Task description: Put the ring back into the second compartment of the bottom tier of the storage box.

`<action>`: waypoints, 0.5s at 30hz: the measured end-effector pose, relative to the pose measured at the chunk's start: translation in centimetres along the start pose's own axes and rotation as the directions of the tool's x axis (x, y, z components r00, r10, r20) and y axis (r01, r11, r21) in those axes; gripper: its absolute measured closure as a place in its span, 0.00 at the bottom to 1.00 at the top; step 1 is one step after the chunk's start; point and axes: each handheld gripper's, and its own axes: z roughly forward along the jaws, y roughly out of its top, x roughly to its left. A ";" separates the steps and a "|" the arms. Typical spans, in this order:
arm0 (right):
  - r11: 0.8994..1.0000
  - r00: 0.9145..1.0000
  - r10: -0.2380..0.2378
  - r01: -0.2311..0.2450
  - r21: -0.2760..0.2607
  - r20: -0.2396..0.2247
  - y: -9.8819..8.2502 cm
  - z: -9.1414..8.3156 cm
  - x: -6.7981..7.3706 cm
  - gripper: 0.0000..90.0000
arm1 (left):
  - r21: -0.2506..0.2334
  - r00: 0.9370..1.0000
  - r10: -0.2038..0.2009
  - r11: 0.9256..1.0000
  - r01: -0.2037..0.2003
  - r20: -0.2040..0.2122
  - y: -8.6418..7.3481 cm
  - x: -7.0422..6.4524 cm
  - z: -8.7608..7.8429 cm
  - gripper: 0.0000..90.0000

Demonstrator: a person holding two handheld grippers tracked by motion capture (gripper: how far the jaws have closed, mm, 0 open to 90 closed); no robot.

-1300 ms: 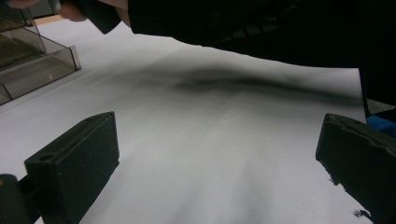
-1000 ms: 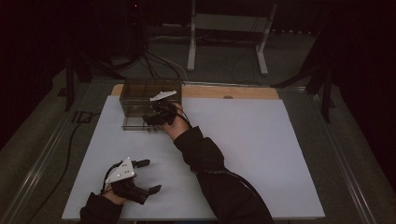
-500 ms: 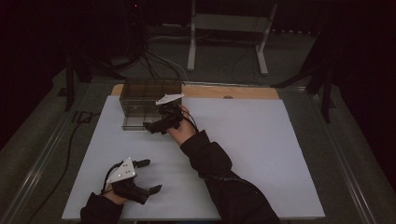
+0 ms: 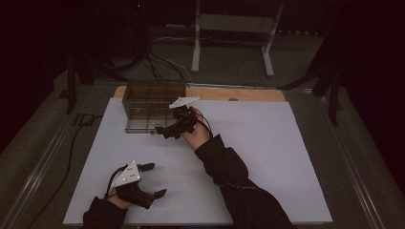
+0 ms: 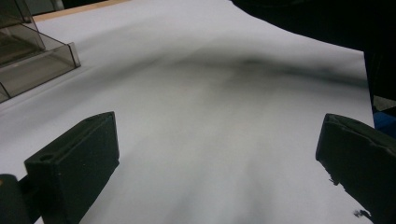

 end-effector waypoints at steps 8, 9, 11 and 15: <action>1.000 1.000 -0.006 0.006 0.005 -0.012 -0.9 -1.2 0.3 0.00 | -0.004 1.000 0.000 1.000 0.000 -0.001 -0.2 0.0 -0.3 0.01; 1.000 1.000 -0.006 0.006 0.001 -0.011 -0.9 -1.3 0.4 0.00 | -0.008 1.000 0.000 1.000 0.000 -0.001 -0.1 0.0 -0.3 0.01; 1.000 1.000 -0.008 0.008 0.003 -0.010 -1.0 -1.7 0.5 0.00 | -0.012 1.000 -0.002 1.000 0.002 0.002 -0.1 0.0 -0.3 0.01; 1.000 1.000 -0.007 0.007 0.005 -0.003 -1.5 -2.5 0.6 0.00 | -0.011 1.000 -0.002 1.000 0.002 0.003 -0.1 0.0 -0.3 0.01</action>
